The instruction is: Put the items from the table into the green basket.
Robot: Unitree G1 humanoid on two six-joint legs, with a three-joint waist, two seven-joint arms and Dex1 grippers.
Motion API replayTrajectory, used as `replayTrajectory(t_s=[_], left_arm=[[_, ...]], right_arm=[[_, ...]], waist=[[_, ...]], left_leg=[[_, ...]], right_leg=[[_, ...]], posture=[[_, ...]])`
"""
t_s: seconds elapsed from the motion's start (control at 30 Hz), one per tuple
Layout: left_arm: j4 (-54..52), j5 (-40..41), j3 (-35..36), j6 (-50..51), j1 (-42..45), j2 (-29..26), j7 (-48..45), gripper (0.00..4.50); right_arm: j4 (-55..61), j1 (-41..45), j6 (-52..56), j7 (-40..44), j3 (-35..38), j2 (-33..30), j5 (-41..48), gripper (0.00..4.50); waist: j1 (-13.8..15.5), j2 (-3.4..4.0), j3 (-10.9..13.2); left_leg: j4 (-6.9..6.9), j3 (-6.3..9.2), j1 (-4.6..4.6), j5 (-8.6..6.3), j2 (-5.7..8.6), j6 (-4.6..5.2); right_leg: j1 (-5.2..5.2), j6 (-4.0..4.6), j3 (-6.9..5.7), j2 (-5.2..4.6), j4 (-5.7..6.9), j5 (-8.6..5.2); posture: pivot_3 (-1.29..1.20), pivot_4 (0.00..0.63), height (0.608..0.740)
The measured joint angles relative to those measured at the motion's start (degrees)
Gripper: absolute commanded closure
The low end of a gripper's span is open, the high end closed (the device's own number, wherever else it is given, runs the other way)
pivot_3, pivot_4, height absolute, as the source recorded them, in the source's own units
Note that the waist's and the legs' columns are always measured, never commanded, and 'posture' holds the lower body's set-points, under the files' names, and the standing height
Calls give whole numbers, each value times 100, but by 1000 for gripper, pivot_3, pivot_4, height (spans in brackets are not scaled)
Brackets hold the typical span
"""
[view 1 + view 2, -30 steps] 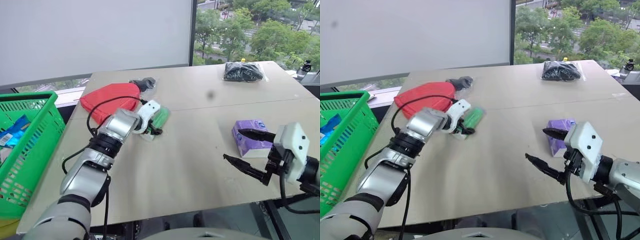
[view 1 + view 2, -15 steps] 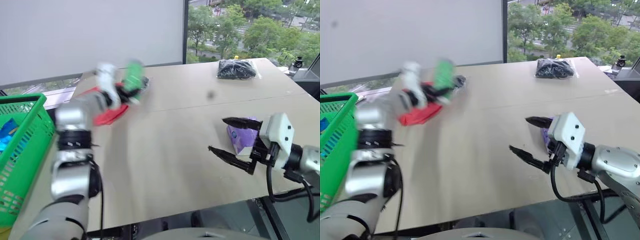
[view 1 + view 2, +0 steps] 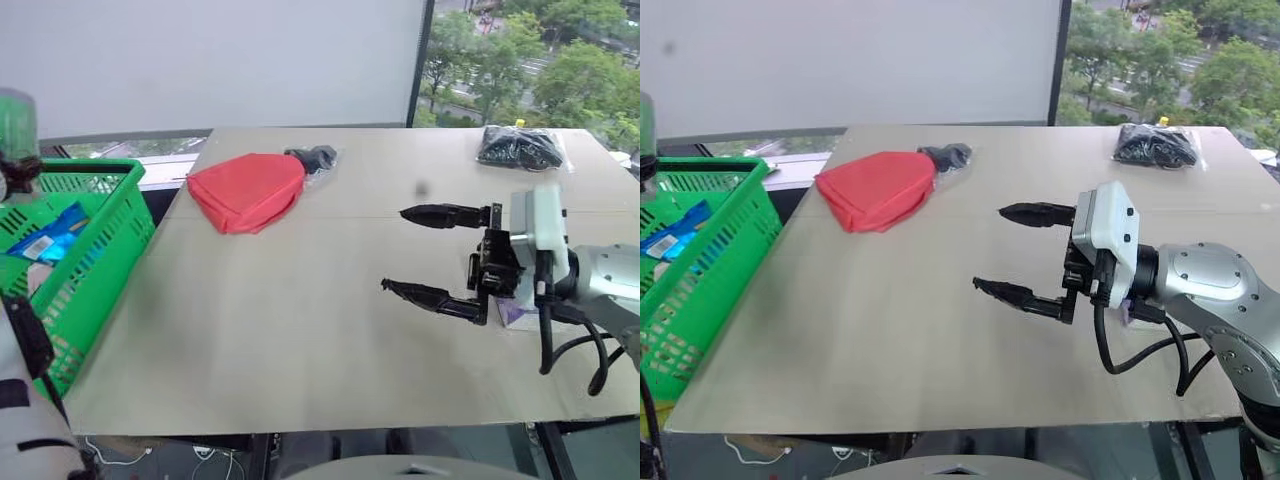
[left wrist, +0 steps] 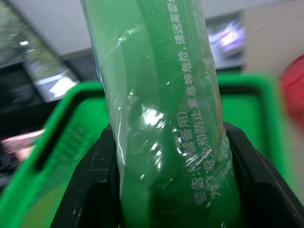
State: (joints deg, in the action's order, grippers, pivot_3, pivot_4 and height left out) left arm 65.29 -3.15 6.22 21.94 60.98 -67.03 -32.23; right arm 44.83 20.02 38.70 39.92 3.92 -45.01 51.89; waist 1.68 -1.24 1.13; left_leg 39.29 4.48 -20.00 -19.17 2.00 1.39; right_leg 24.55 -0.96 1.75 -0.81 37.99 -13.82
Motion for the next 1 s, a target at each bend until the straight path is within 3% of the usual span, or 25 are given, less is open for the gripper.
replayTrajectory(t_s=[0.03,0.2,0.23,0.4,0.5,0.57,0.63,0.7,0.77,0.83,1.0], left_arm=[[122,-35,-9,-71,-4,-18,20,2422],[397,-183,-11,-310,-128,-37,132,160],[397,-188,-11,-348,-159,-36,159,67],[380,-214,29,-823,-210,135,614,67],[23,226,320,-983,-8,608,192,67],[-1022,838,379,-241,-140,1026,-768,67],[-2717,1643,174,977,-720,1427,-1835,67],[-4245,2388,-386,2199,-1298,1897,-2533,67],[-5012,2749,-773,3050,-1393,2478,-2605,67],[-5479,3034,-1198,3693,-1238,3190,-2527,67],[-5563,3132,-1783,4209,-752,4064,-2361,67]], right_arm=[[-1,3,-12,20,-15,0,-10,0],[-8,2,-25,109,-39,-4,-114,0],[-9,2,-25,113,-39,-5,-125,0],[-27,-42,-26,123,-33,-58,-183,0],[-52,-125,-25,111,7,-122,-211,0],[-34,-337,-18,96,192,-251,-212,0],[11,-629,13,80,440,-389,-200,0],[82,-1065,124,59,855,-576,-159,0],[223,-1610,245,33,1443,-758,-88,0],[337,-2129,416,-49,2154,-821,35,0],[772,-3484,756,-70,3854,-752,362,0]], waist=[[24,-3,-2],[50,-8,-5],[44,-7,-6],[43,-10,-7],[106,-22,-15],[135,-24,-21],[101,-4,-33],[-28,9,-42],[-109,8,-42],[-233,8,-41],[-590,41,-51]], left_leg=[[0,3,-1,0,0,0],[0,5,-3,1,0,-1],[0,3,-3,1,0,-1],[0,3,-3,2,-1,-3],[6,18,-14,4,2,-7],[12,28,-23,5,7,-6],[15,23,-28,3,10,-1],[14,14,-26,-2,9,7],[16,17,-41,-2,4,8],[22,13,-49,-2,3,8],[6,-49,-14,-18,-17,38]], right_leg=[[0,0,-4,-1,0,0],[0,0,-16,-8,2,0],[1,0,-15,-8,2,0],[2,1,-16,-9,6,0],[2,1,-35,-17,4,1],[1,2,-45,-26,5,1],[2,1,-37,-30,4,1],[6,1,-26,-26,6,1],[17,1,-27,-18,1,1],[22,1,-24,-14,0,1],[-15,-1,37,12,12,0]], posture=[[22,0,740],[20,0,740],[20,0,740],[13,0,740],[4,0,740],[4,0,740],[-56,0,740],[-96,0,740],[-150,0,740],[-163,0,740],[-329,0,740]])
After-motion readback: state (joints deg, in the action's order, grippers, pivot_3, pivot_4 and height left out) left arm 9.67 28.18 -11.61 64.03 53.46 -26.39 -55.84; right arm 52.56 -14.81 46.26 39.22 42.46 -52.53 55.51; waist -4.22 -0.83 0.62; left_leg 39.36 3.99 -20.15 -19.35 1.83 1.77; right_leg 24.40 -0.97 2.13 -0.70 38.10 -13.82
